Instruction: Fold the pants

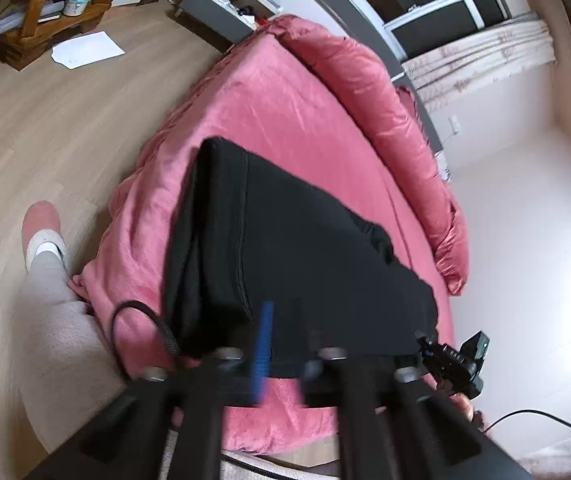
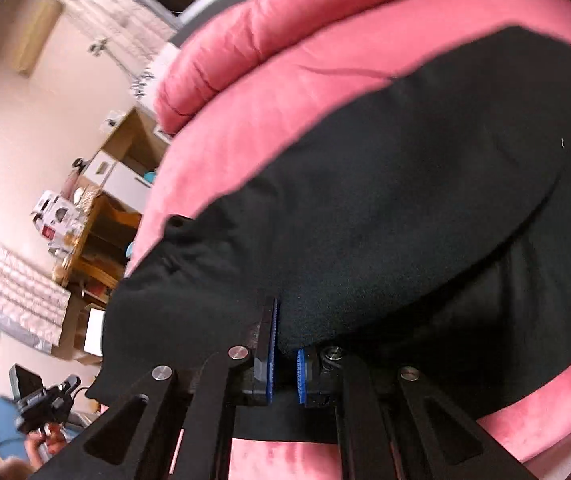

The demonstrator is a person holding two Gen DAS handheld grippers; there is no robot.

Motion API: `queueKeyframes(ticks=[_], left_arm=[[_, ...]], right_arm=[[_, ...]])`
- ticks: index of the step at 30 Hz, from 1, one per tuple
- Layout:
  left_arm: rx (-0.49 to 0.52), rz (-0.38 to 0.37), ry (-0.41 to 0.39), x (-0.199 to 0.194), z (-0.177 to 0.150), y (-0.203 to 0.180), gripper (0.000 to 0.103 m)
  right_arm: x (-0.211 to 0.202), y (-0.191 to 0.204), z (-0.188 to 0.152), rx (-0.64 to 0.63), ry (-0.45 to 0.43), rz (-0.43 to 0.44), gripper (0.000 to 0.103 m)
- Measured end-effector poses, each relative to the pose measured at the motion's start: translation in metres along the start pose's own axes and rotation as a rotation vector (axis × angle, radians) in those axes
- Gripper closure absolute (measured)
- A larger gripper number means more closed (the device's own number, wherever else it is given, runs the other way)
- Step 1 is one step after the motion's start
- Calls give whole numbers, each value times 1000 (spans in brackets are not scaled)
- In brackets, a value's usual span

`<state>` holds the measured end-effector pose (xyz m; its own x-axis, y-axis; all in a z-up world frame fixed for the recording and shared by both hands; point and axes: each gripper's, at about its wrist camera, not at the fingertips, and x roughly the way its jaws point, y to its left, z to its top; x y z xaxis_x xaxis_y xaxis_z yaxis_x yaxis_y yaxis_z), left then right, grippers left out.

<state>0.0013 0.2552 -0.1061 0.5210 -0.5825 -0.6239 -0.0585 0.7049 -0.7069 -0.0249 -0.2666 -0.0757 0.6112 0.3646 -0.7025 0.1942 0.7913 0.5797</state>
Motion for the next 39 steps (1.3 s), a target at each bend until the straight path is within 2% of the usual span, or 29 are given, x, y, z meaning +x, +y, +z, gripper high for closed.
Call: queueKeyframes(ticks=[1,6,7,8,9,12,15,18,20,21,23,25,27,29,32,34,36,39], left_arm=[[5,8,10,2,-2,-1,74],[42,20,51,13,-5,-9,77],[53,27,57,16,-6,-10,80],[63,38,68,20,-8,-13,95],[73,44,94,26,-10,-15,103],[120,112,83,31,-13,-23,103],[109,138,13,9,1,-25,103],[74,117,-35,-15,14,-17,103],[74,89,-15,-20,16,-13,103],[75,93,-2,-16,17,-12,102],[74,106,40,-8,16,-9,74],[89,120,33,-8,15,-8,72],[82,157,-25,-26,24,-4,72],[54,181,-108,-57,41,4,72],[32,262,-244,-117,66,13,72],[36,287,-267,-136,71,13,72],[42,282,-226,-132,69,11,71],[25,184,-77,-87,55,10,69]], right_arm=[[4,0,1,-3,3,-7,95],[7,0,3,-67,-9,-26,95],[7,0,2,-67,-9,-28,95],[8,-1,2,-62,-7,-28,95],[8,-6,1,-56,-2,-29,95],[2,-10,0,-58,2,-40,95],[-8,6,3,-110,-24,-57,95],[-23,16,7,-112,-53,-26,95],[-26,17,8,-116,-52,-25,95],[-25,16,8,-114,-48,-26,95],[-18,12,5,-108,-31,-39,95],[-10,9,3,-87,-13,-43,95],[-6,6,3,-74,1,-46,95],[-9,3,4,-76,0,-37,95],[-7,3,4,-86,-3,-41,95],[-5,2,3,-83,0,-45,95],[-3,-1,2,-69,7,-44,95],[-1,-5,1,-52,14,-42,95]])
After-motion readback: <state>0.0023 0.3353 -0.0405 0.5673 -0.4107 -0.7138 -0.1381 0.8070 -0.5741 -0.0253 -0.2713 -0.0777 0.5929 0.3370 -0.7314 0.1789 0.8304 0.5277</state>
